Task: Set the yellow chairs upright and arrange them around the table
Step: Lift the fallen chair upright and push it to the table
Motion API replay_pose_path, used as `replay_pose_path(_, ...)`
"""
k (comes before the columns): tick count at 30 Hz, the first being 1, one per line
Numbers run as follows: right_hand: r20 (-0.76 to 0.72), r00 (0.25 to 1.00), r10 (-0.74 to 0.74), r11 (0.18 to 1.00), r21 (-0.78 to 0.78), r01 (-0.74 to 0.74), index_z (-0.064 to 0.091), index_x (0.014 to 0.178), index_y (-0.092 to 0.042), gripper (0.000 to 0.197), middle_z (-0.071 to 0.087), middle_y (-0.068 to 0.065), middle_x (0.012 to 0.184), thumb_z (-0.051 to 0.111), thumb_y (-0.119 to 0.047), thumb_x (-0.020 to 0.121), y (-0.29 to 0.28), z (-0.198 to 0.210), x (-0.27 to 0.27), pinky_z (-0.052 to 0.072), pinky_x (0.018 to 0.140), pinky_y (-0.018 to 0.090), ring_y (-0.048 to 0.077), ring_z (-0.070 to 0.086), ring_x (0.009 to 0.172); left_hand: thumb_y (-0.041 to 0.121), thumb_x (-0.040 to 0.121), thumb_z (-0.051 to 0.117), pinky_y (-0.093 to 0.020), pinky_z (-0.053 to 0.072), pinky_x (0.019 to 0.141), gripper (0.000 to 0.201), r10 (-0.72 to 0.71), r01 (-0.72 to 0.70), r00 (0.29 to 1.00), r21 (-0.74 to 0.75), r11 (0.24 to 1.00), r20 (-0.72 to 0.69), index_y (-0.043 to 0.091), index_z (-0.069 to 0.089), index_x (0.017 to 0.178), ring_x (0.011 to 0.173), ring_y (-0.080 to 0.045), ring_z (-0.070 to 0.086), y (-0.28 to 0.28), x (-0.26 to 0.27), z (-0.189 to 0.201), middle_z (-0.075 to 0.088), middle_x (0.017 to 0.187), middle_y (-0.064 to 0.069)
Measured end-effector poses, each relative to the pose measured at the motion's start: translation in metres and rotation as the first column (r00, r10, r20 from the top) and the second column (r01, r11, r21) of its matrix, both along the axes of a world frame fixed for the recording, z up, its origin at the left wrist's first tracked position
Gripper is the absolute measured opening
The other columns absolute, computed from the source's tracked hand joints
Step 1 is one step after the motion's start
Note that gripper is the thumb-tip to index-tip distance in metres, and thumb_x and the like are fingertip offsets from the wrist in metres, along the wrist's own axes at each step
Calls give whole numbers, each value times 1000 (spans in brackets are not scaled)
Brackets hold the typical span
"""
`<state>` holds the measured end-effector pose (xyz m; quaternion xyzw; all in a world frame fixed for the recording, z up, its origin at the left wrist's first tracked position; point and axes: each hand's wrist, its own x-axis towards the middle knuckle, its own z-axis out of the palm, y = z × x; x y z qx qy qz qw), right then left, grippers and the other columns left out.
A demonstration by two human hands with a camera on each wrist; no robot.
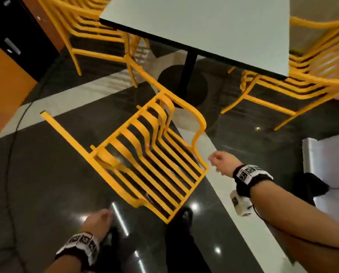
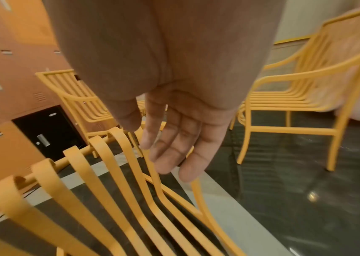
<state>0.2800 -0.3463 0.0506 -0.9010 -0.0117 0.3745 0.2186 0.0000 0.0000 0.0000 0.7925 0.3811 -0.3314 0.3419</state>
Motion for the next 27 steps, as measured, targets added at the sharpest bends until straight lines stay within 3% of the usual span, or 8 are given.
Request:
replay_pose_path(4, 95, 992, 79, 994, -84, -71, 51, 131, -20, 39, 62, 6, 120, 51, -29, 94, 5, -36, 86, 46, 90, 33, 28, 60, 107, 28, 91, 54, -37, 49, 91, 39, 209, -210, 977, 14, 978, 43, 20, 53, 129, 103, -31, 66, -51, 27, -26, 68, 117, -14)
replay_pose_path(7, 157, 979, 128, 988, -109, -112, 38, 143, -18, 55, 53, 12, 137, 53, -32, 93, 11, -73, 133, 44, 96, 36, 31, 55, 120, 35, 93, 49, -40, 45, 95, 49, 337, -337, 941, 14, 941, 28, 19, 41, 139, 114, -37, 59, -78, 45, -55, 62, 126, -19)
replay_pose_path(11, 171, 983, 65, 997, -55, -56, 14, 154, -15, 75, 34, 18, 153, 52, -41, 94, 26, -115, 170, 36, 108, 40, 35, 42, 134, 34, 95, 48, -41, 38, 96, 46, 560, -560, 828, -4, 828, 38, 0, 51, 125, 119, -42, 52, -95, 67, -82, 58, 126, -26)
replay_pose_path(13, 114, 994, 4, 1000, -6, -3, 11, 154, -14, 76, 34, 15, 154, 48, -45, 96, 33, -138, 178, 32, 110, 39, 34, 39, 137, 34, 95, 48, -40, 36, 95, 47, 624, -624, 780, -10, 781, 55, -3, 52, 124, 120, -42, 51, -97, 74, -88, 58, 125, -26)
replay_pose_path(17, 151, 974, -169, 985, 60, 162, 39, 135, -12, 56, 55, 17, 126, 43, -51, 95, 43, -170, 182, 42, 93, 45, 39, 55, 114, 34, 96, 46, -38, 34, 92, 43, 621, -623, 777, -20, 782, 107, 2, 51, 126, 120, -38, 51, -96, 66, -98, 57, 109, -11)
replay_pose_path(23, 186, 974, -132, 990, -23, 138, 47, 114, -6, 45, 57, 17, 97, 40, -47, 98, 43, -172, 158, 43, 79, 42, 42, 59, 99, 34, 94, 48, -37, 39, 86, 35, 591, -594, 799, -6, 805, 113, 5, 56, 111, 101, -33, 57, -73, 40, -99, 58, 97, -7)
replay_pose_path(25, 200, 971, -129, 989, -41, 140, 48, 115, -5, 47, 59, 18, 98, 40, -48, 97, 42, -167, 140, 44, 79, 43, 42, 60, 99, 40, 92, 50, -42, 48, 83, 35, 578, -584, 806, 14, 811, 128, 8, 56, 102, 86, -33, 61, -56, 30, -95, 64, 92, -13)
replay_pose_path(27, 218, 966, -137, 988, -43, 150, 49, 112, -6, 48, 62, 20, 100, 40, -50, 97, 47, -154, 122, 45, 77, 43, 41, 60, 95, 38, 93, 49, -35, 47, 69, 31, 564, -575, 810, 30, 817, 162, 8, 53, 99, 73, -26, 58, -37, 24, -85, 62, 90, -12)
